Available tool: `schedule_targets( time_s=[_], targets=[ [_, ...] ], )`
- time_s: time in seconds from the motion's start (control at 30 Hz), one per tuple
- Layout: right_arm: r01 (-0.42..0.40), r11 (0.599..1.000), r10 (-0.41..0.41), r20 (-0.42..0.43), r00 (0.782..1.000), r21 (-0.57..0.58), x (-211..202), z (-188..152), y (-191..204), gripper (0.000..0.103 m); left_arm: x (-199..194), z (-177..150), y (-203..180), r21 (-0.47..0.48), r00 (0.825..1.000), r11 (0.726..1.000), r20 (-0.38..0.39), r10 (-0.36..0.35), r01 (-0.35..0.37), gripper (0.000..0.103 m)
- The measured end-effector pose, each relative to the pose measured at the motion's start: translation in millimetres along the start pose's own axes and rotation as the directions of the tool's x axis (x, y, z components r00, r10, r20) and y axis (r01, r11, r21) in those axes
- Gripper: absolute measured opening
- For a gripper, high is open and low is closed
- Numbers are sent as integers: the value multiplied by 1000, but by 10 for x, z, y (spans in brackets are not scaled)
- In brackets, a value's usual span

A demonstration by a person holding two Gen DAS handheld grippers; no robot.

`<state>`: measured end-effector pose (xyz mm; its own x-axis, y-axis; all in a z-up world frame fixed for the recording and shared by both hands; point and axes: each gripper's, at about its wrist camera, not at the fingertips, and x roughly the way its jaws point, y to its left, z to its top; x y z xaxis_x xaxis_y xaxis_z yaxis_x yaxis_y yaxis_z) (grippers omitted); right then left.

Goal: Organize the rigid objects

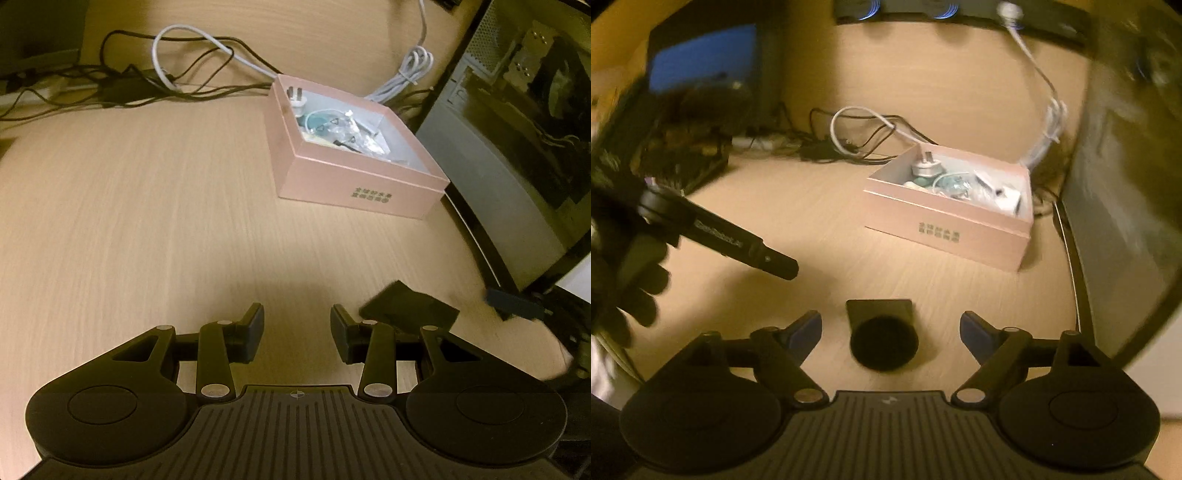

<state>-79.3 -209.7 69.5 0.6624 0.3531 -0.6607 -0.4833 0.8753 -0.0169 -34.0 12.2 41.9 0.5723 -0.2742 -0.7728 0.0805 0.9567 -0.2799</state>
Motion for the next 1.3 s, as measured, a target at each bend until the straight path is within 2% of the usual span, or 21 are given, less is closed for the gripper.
schedule_targets(
  time_s=[0.07, 0.17, 0.2, 0.23, 0.27, 0.33, 0.4, 0.5, 0.67, 0.73, 0.8, 0.93, 1.0, 1.07, 1.17, 1.3],
  targets=[
    [-13, 1000, 12, -15, 1000, -14, 157, 32, 43, 83, -6, -18, -17, 6, 1000, 1000, -7, 0, 0, 44],
    [28, 998, -31, -50, 998, -51, 425, 47, 67, 79, -43, -37, -27, 16, 1000, 1000, -6, 13, -12, 44],
    [40, 997, -44, -64, 997, -65, 479, 56, 65, 73, -58, -41, -27, 17, 1000, 1000, -4, 15, -15, 44],
    [31, 996, -37, -81, 996, -81, 504, 73, 52, 52, -70, -43, -30, 19, 1000, 1000, -2, 15, -15, 44],
    [13, 996, -22, -100, 995, -91, 508, 94, 33, 46, -81, -45, -29, 21, 1000, 1000, -1, 15, -15, 44],
    [-17, 996, 7, -107, 994, -87, 477, 174, -12, 46, -93, -45, -31, 22, 1000, 1000, 3, 15, -15, 44],
    [-29, 997, 24, -77, 997, -65, 450, 316, -75, 46, -96, -43, -16, 18, 1000, 1000, 4, 17, -17, 44],
    [66, 995, -65, 22, 998, -70, 508, 608, -145, 46, -86, -42, 25, 2, 1000, 1000, 4, 23, -23, 44],
    [228, 972, -217, 142, 966, -64, 943, 1062, -282, 46, -50, -29, 52, -11, 999, 999, 3, 36, -36, 43],
    [269, 961, -258, 149, 955, -61, 1149, 1141, -320, 46, -36, -22, 56, -8, 999, 999, 5, 40, -40, 43],
    [266, 963, -260, 106, 960, -47, 1377, 1187, -397, 46, -27, -19, 63, 1, 999, 999, 11, 49, -49, 43],
    [266, 964, -265, 22, 964, -32, 1579, 1132, -470, 53, -12, -11, 142, 10, 994, 996, 61, 88, -89, 43],
    [239, 971, -239, 40, 970, 8, 1434, 1030, -437, 62, 0, -5, 198, 12, 987, 990, 84, 136, -137, 43],
    [228, 972, -232, 95, 968, 56, 1182, 878, -385, 76, 37, 5, 252, 8, 982, 986, 91, 168, -169, 43],
    [229, 965, -244, 122, 962, 124, 856, 636, -294, 84, 117, -8, 248, 16, 979, 984, 100, 177, -180, 44],
    [212, 959, -212, -22, 977, 187, 829, 297, -254, 85, 223, -10, 73, 71, 977, 980, 121, 175, -184, 44]
  ],
)
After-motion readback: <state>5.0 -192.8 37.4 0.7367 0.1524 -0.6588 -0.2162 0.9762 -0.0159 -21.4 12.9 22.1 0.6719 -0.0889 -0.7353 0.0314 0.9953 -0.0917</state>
